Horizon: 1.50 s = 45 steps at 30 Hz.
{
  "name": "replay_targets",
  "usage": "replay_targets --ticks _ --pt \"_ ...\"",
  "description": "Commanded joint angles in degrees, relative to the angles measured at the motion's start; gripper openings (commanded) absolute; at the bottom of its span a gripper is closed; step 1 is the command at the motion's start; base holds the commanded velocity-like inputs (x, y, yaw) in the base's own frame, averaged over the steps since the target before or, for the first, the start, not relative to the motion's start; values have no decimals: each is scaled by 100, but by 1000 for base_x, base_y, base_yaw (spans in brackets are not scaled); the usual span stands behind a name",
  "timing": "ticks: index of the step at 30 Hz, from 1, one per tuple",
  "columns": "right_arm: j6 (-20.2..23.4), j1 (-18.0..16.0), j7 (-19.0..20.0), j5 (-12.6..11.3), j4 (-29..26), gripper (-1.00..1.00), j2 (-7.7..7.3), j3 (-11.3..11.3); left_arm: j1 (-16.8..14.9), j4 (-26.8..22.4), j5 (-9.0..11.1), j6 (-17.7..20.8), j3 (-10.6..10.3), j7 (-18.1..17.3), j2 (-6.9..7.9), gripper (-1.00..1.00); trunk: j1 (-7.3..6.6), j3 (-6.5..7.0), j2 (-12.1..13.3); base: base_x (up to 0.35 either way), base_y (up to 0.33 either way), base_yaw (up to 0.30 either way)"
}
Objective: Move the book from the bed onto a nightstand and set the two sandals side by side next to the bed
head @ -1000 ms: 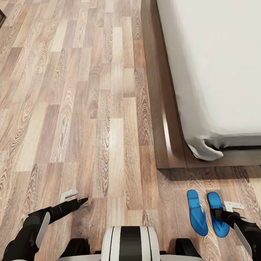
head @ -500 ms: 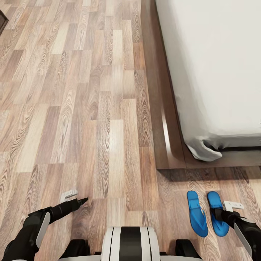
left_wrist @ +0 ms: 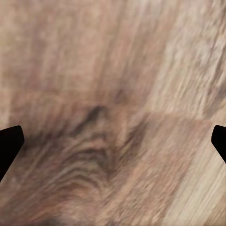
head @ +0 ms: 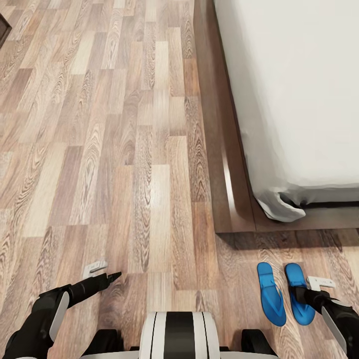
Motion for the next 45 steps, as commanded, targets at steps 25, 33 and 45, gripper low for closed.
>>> replay_targets --ticks 25,33,45 --pt "43 1 44 -85 -30 100 -5 -16 -3 -1 44 50 8 -3 -1 100 -19 152 8 0 0 0" --pt "45 4 74 -93 -329 100 -6 -12 -3 -1 44 52 4 -3 -1 100 -39 330 19 0 0 0" --pt "45 10 79 -127 -830 100 -6 -25 -3 -1 36 50 7 5 -99 100 -70 595 35 0 0 0"
